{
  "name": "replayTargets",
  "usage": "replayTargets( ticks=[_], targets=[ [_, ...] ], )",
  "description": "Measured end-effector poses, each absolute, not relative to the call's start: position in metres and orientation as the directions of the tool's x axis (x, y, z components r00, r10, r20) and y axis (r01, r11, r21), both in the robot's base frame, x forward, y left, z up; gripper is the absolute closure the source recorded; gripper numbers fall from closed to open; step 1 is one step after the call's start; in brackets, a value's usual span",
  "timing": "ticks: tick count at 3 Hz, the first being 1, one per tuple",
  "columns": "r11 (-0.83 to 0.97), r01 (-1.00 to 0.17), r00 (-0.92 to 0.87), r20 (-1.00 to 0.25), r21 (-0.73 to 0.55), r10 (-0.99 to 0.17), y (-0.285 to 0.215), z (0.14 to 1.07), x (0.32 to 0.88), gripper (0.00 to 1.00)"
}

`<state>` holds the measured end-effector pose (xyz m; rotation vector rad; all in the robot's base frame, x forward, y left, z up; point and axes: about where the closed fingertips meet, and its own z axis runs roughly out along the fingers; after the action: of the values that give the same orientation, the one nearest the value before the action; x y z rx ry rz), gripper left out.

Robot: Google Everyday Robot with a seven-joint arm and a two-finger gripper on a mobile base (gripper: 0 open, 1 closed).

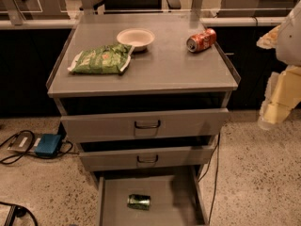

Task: Pick green can from bottom drawer and place on counter

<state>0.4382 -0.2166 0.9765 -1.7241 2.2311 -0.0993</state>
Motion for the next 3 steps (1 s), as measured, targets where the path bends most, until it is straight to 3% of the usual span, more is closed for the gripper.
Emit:
replayTargets(
  ticks=[2,3],
  targets=[
    [0.278,-0.928,-0.224,-0.226,-0.248,-0.948,-0.217,0.974,0.437,0.00],
    [0.311,-0.934,-0.247,-0.311,-0.177,-0.918,-0.219,0.934,0.435,0.00]
  ],
)
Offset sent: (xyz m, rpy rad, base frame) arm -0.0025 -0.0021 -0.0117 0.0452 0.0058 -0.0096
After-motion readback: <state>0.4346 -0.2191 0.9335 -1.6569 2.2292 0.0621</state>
